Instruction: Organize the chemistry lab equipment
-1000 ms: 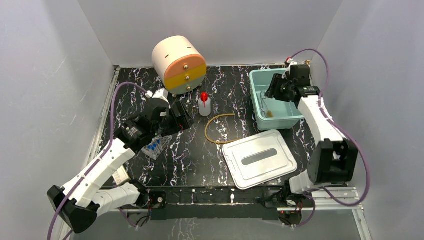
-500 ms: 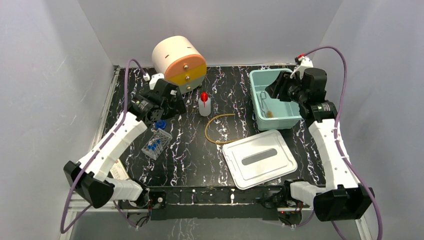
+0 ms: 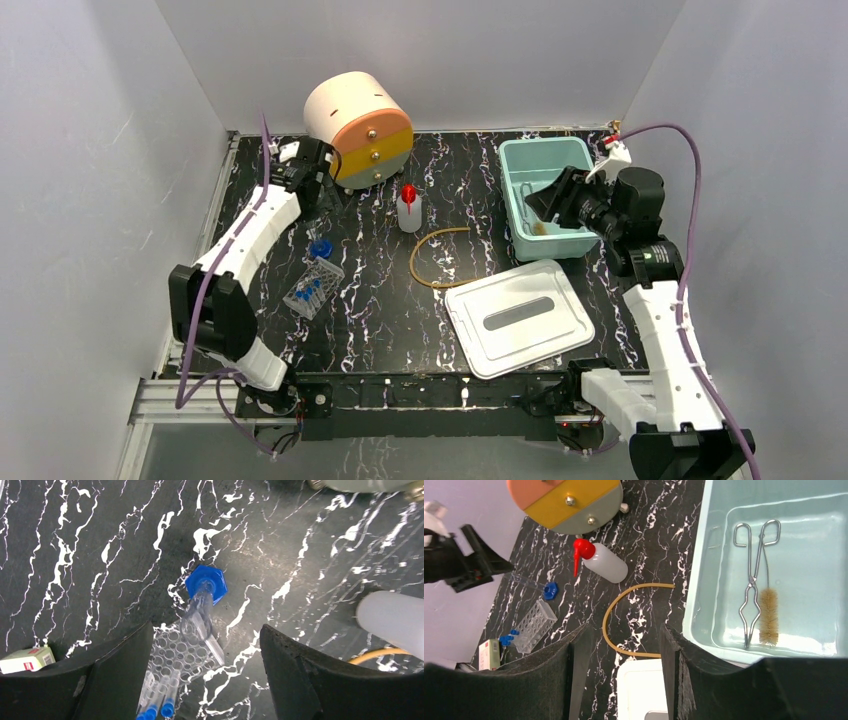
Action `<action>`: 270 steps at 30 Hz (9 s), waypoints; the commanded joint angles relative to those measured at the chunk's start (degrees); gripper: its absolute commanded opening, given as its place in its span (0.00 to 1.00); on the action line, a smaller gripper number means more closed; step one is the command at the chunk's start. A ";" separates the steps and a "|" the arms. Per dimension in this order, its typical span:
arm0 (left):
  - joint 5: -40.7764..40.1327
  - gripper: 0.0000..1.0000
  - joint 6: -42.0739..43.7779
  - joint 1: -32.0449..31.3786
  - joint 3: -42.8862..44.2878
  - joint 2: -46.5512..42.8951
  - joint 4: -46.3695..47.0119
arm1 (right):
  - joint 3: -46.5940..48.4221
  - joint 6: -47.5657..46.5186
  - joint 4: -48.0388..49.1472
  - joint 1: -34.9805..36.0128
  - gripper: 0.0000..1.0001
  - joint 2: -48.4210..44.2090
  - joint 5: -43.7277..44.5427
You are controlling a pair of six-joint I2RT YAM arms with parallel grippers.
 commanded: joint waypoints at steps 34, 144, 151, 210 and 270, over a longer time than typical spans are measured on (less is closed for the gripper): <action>33.47 0.08 2.40 2.65 0.25 -10.30 3.83 | -3.26 -1.20 15.26 2.50 0.65 -1.40 -17.52; 38.85 0.98 1.79 -5.13 -11.43 -39.47 13.77 | 16.57 -14.50 -0.12 3.25 0.16 42.04 12.73; 39.06 0.98 2.55 -5.13 -10.24 -38.61 12.82 | 16.38 -16.81 2.20 2.34 0.16 47.28 13.02; 29.17 0.98 3.03 -5.13 -13.84 -35.94 9.99 | 23.40 -6.33 -2.40 38.87 0.69 35.93 28.64; 29.49 0.98 3.06 -5.14 -15.81 -39.66 5.14 | 53.70 -12.94 -16.64 35.91 0.49 46.85 44.28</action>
